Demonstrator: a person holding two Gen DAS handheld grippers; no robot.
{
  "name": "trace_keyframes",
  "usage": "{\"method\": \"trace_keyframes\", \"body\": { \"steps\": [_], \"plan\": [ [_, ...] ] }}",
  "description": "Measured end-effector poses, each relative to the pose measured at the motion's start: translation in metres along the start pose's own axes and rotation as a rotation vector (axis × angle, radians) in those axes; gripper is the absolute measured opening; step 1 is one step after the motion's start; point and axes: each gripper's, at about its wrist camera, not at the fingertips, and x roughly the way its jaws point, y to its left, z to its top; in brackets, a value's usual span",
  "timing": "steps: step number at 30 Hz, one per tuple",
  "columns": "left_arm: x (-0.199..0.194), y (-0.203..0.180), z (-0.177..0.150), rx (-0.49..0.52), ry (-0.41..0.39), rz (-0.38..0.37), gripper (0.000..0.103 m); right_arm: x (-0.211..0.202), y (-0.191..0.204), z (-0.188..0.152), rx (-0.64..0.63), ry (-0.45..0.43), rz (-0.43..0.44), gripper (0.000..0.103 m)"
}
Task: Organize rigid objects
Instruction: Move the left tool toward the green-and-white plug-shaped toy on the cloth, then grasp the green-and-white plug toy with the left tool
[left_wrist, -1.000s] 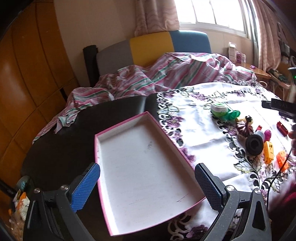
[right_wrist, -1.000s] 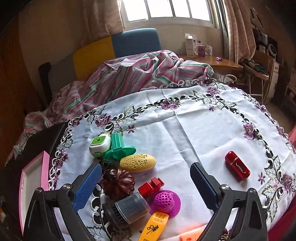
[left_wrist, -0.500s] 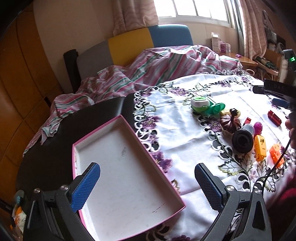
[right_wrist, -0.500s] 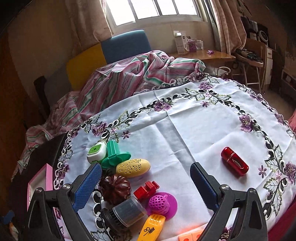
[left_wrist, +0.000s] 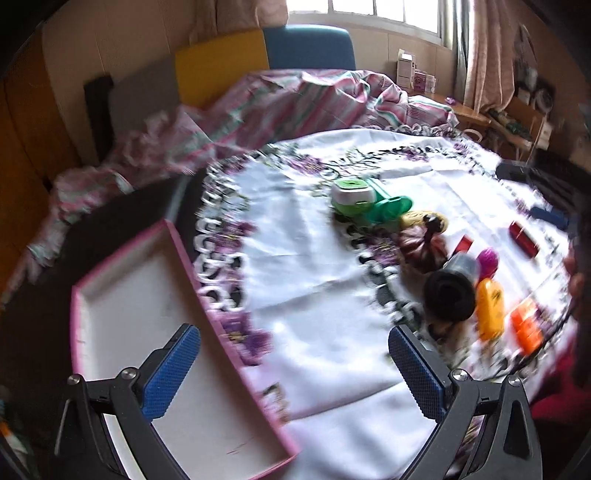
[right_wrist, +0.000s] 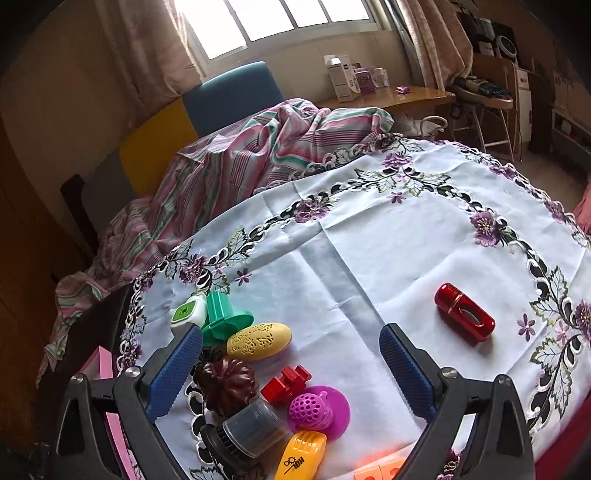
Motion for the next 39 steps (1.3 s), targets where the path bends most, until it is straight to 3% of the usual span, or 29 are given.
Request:
{"method": "trace_keyframes", "body": {
  "steps": [6,15,22,26,27,29,31,35,39],
  "plan": [
    [0.023,-0.004,0.039,-0.060,0.019,-0.113,0.102,0.002,-0.007,0.001,0.039,0.015,0.007,0.099],
    [0.088,-0.008,0.102,-0.113,0.077,-0.135,0.089,0.006,-0.002,-0.001,0.021,0.042,0.021,0.099],
    [0.140,-0.032,0.138,-0.130,0.140,-0.141,0.086,0.012,-0.002,-0.003,0.021,0.063,0.017,0.099],
    [0.173,-0.042,0.146,-0.127,0.208,-0.144,0.080,0.014,-0.002,-0.003,0.020,0.068,0.012,0.099],
    [0.177,-0.039,0.146,-0.153,0.200,-0.166,0.075,0.014,-0.003,-0.003,0.017,0.070,0.006,0.099],
    [0.179,-0.025,0.146,-0.242,0.196,-0.240,0.053,0.014,-0.004,-0.004,0.017,0.071,-0.003,0.098],
    [0.180,-0.015,0.144,-0.279,0.214,-0.282,0.053,0.015,-0.004,-0.003,0.018,0.069,-0.010,0.095],
    [0.174,-0.010,0.137,-0.260,0.219,-0.319,0.053,0.017,-0.005,-0.004,0.026,0.083,-0.009,0.095],
    [0.184,-0.018,0.130,-0.211,0.269,-0.271,0.059,0.018,-0.009,-0.003,0.041,0.080,-0.029,0.095]
  ]
}}
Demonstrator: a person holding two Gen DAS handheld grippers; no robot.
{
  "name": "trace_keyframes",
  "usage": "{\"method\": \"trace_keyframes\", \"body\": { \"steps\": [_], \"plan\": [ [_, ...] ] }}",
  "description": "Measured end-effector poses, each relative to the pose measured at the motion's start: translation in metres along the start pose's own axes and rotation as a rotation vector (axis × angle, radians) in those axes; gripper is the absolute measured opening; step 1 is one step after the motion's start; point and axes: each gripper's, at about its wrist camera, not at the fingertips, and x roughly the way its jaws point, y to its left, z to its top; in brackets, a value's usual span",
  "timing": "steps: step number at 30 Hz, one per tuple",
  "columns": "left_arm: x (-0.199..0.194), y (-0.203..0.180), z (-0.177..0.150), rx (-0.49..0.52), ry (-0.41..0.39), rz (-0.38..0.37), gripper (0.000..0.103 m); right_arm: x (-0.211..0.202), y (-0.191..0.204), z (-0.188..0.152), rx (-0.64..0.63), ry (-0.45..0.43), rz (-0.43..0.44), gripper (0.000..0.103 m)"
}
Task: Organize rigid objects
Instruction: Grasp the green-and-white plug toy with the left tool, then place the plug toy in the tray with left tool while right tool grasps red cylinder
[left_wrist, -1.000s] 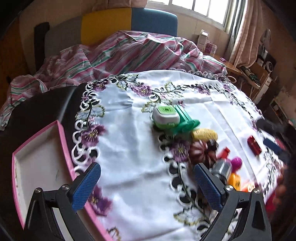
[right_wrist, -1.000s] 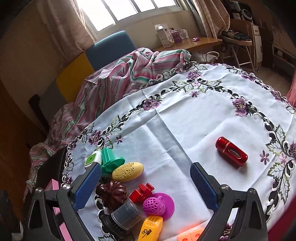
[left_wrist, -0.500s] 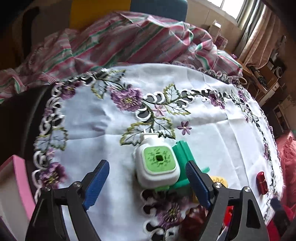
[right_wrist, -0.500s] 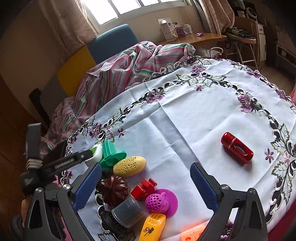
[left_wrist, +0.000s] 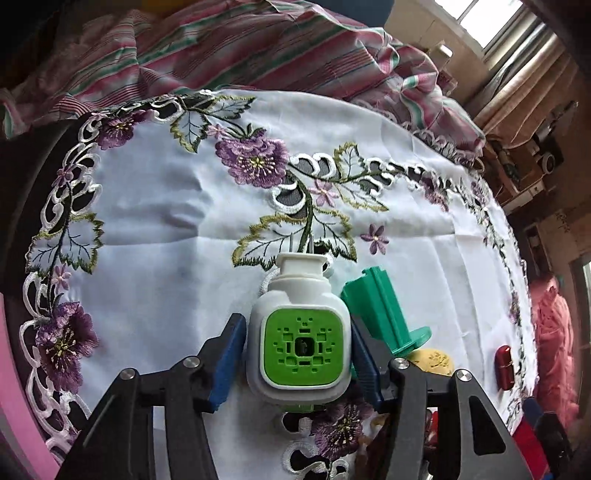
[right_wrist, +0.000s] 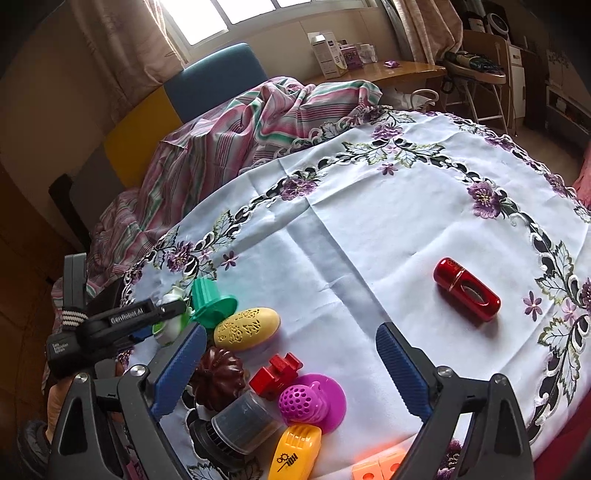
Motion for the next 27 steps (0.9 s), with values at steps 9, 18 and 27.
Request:
{"method": "trace_keyframes", "body": {
  "steps": [9,18,27],
  "plan": [
    [-0.015,0.004,-0.013,-0.001,-0.035,0.054,0.052,0.002,-0.018,0.004,0.070,0.003,-0.018,0.084],
    [-0.096,0.019,-0.080,0.062,-0.152,0.001,0.052,-0.039,-0.099,0.011,0.436,-0.170,-0.085,0.083],
    [-0.149,0.033,-0.133,0.085,-0.200,-0.062,0.052,-0.036,-0.126,0.005,0.552,-0.113,-0.172,0.081]
  ]
}}
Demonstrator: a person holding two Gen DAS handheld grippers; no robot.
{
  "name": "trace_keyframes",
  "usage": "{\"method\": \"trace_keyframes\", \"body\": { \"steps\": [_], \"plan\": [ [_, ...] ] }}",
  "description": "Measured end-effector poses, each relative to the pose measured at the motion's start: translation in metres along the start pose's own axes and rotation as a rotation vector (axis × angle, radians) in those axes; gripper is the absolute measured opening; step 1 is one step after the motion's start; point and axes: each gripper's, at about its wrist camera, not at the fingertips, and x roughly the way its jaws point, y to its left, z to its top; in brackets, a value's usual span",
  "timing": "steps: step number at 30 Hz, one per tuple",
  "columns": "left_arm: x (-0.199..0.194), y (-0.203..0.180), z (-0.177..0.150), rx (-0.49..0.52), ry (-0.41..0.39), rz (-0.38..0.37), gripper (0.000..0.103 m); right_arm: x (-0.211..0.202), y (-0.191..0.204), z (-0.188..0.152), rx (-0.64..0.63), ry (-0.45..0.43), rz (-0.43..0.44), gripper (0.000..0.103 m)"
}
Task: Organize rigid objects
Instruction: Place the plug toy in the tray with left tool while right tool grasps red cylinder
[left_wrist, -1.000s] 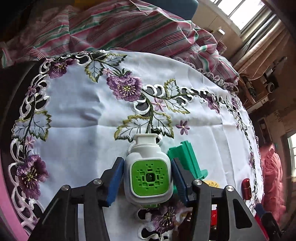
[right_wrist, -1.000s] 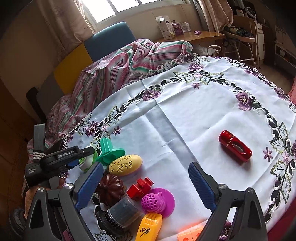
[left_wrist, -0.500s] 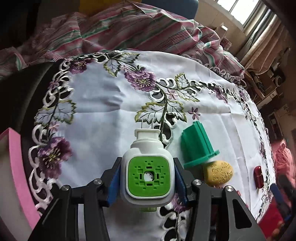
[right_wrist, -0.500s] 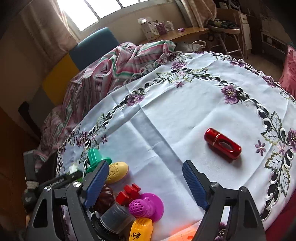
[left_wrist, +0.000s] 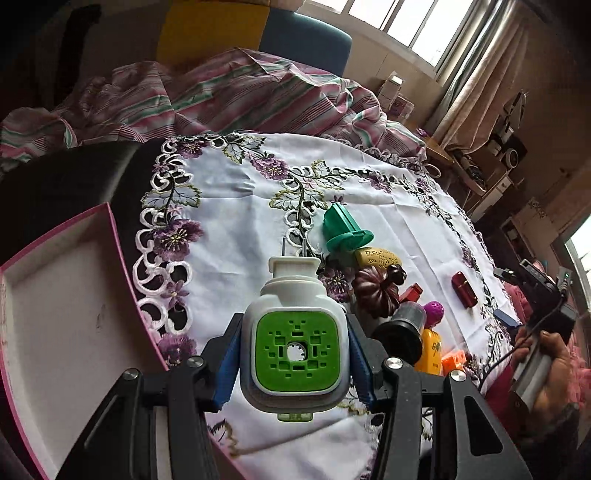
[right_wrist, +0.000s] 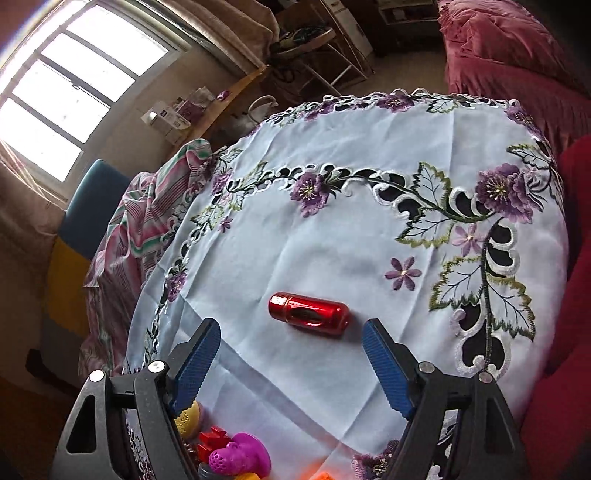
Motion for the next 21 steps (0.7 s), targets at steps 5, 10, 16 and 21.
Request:
{"method": "trace_keyframes", "body": {
  "steps": [5,10,16,21],
  "plan": [
    [-0.021,0.010,-0.019,0.008,-0.015,0.005,0.052,0.029,0.055,0.008,-0.412,0.074,-0.171,0.081],
    [-0.039,0.023,-0.033,-0.027,-0.038,0.005,0.052,0.076,0.066,0.006,-0.640,0.159,-0.360,0.080],
    [-0.060,0.051,-0.047,-0.070,-0.065,0.049,0.052,0.092,0.052,-0.004,-0.661,0.219,-0.395,0.025],
    [-0.075,0.108,-0.060,-0.190,-0.083,0.138,0.052,0.092,0.047,-0.005,-0.672,0.217,-0.373,0.026]
  ]
}}
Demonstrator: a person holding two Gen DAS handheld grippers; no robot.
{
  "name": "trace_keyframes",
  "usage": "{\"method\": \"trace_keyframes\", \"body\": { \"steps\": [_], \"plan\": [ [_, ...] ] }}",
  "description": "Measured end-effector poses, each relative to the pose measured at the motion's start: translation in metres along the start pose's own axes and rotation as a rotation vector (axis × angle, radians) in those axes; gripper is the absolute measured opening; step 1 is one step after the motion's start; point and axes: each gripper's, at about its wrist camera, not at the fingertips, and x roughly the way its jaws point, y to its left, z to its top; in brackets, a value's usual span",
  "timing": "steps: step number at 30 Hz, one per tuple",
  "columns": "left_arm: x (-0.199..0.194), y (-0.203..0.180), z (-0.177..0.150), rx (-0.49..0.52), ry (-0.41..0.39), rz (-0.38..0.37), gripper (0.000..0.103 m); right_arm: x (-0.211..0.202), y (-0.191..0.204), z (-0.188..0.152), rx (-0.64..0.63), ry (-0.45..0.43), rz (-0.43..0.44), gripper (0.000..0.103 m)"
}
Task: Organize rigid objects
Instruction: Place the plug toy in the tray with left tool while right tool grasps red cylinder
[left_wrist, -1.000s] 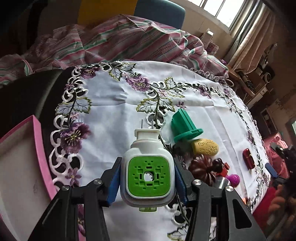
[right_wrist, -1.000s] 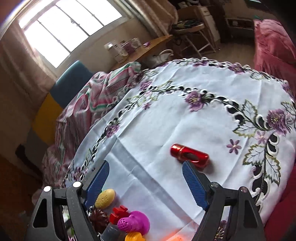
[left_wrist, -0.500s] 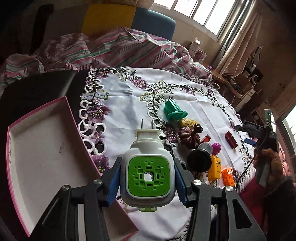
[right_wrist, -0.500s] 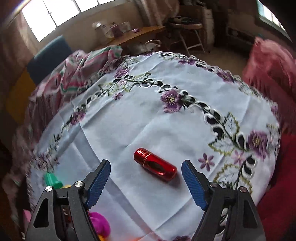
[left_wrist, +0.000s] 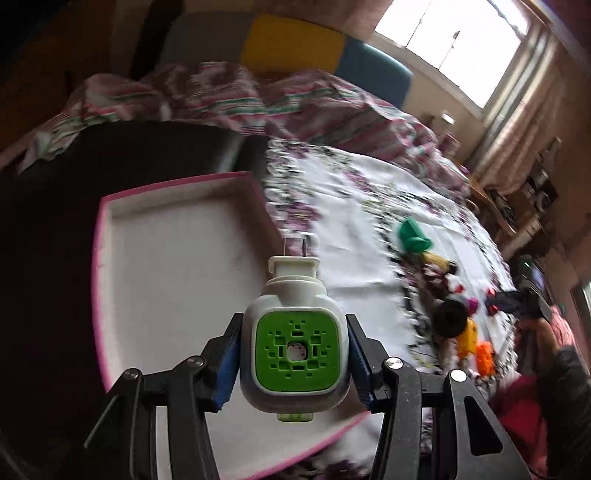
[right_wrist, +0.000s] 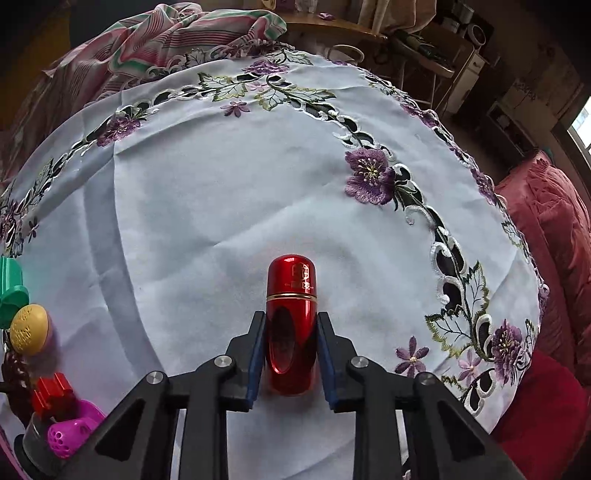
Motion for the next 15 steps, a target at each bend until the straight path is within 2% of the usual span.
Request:
{"method": "trace_keyframes", "body": {
  "steps": [4,8,15],
  "plan": [
    [-0.002,0.054,0.008,-0.106,-0.008,0.062,0.052,0.002,-0.002,0.001,-0.007,-0.009,0.012,0.026],
    [0.005,0.086,0.026,-0.148,-0.018,0.104,0.052,0.002,0.003,0.001,-0.033,-0.022,-0.013,0.025],
    [0.034,0.103,0.057,-0.152,-0.011,0.168,0.052,0.001,0.008,-0.001,-0.073,-0.041,-0.035,0.025]
  ]
}}
